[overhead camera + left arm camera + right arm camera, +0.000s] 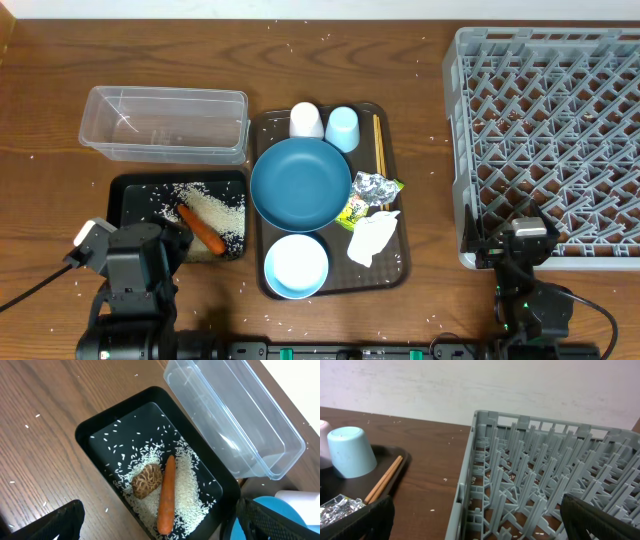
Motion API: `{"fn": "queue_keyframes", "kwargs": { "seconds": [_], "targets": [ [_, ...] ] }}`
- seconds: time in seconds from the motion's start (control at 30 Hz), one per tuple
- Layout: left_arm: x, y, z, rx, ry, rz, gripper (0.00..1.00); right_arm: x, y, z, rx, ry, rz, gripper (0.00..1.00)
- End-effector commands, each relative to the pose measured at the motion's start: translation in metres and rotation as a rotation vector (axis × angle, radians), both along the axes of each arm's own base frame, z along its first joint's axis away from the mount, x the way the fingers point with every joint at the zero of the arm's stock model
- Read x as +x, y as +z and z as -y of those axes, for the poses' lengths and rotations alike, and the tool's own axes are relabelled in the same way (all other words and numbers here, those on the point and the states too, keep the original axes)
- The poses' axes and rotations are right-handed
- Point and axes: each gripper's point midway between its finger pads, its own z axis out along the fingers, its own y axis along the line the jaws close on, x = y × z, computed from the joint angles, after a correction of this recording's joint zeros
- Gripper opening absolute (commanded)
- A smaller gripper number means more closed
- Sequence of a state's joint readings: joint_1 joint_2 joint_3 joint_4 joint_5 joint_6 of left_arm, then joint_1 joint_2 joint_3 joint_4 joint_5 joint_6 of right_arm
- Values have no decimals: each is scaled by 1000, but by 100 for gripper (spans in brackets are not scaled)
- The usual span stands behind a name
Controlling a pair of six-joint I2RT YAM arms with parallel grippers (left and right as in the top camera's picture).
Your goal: Sort waste into correct bins and load items into the dishwasher rack
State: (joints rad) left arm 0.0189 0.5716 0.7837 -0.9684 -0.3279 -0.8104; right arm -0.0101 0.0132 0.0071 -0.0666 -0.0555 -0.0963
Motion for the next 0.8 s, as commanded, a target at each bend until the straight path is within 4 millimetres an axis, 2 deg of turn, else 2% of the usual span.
{"fn": "queue_keyframes", "kwargs": {
  "seconds": [0.0,0.77],
  "targets": [
    [-3,1,-7,31,29,-7,98,0,-2,2,-6,-8,-5,99],
    [-1,2,-7,31,29,1,98,0,-2,2,-6,-8,-5,99]
  ]
}}
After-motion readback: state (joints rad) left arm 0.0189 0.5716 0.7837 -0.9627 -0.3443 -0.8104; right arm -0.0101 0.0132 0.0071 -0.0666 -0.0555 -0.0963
